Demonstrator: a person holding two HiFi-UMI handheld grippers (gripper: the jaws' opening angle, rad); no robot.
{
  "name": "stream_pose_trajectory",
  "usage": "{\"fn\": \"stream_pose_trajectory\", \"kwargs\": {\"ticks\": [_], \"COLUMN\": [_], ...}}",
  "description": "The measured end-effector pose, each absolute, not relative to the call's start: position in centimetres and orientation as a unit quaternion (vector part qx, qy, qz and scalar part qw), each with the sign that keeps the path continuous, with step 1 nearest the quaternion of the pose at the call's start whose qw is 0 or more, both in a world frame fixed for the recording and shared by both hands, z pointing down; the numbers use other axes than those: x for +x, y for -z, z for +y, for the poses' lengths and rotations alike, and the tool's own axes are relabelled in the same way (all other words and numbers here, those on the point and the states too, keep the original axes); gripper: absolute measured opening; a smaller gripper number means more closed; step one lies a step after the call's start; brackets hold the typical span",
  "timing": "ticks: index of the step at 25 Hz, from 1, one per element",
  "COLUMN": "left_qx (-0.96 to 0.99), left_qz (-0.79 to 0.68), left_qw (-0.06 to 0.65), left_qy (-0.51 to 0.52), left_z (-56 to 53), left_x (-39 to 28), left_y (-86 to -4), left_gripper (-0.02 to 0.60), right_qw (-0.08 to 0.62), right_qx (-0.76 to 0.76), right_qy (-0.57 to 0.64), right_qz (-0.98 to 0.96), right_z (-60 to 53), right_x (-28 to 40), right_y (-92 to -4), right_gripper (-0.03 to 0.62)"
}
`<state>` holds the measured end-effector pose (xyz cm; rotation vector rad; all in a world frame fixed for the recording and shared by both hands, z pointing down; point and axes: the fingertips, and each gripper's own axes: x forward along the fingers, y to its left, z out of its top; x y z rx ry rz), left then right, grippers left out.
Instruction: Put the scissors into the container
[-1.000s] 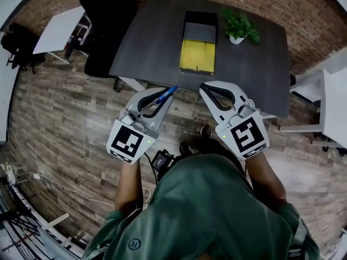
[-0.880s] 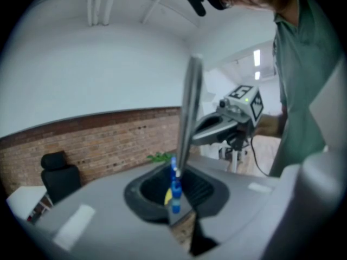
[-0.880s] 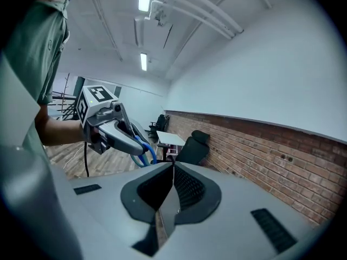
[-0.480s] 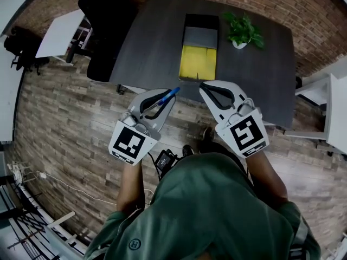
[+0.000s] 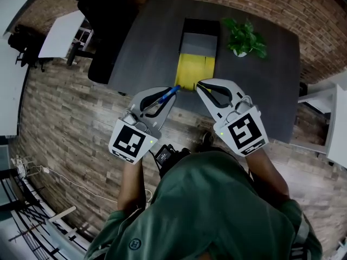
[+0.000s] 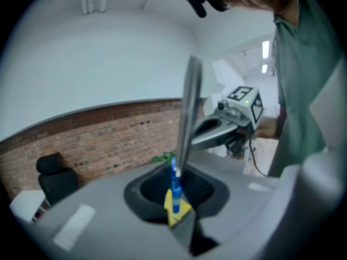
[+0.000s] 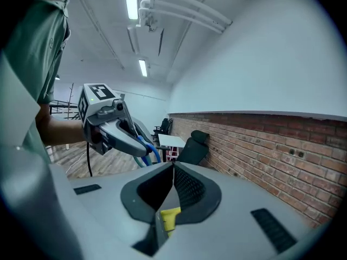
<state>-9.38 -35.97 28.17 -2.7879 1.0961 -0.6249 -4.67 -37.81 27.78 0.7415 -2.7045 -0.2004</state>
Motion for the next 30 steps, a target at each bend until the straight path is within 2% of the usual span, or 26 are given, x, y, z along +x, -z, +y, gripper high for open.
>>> {"fn": "stream_pose_trajectory", "kwargs": {"ticks": [13, 30], "left_qx": [-0.917, -0.946], "left_qz": [0.340, 0.264], "left_qw": [0.027, 0.011], "left_qy": [0.205, 0.185], "left_z": [-41.2, -47.3], "left_x": [-7.9, -11.0], "left_y": [-29.2, -31.4], "left_gripper": [0.037, 0.037], "right_qw": [0.177, 0.212], "right_qx": [0.273, 0.339], "right_qy": [0.042, 0.021], "right_qz": [-0.945, -0.917], "right_z": [-42.9, -48.3], "right_x": [-3.4, -6.5], "right_y": [-29.9, -32.0], "right_gripper": [0.008, 0.008]}}
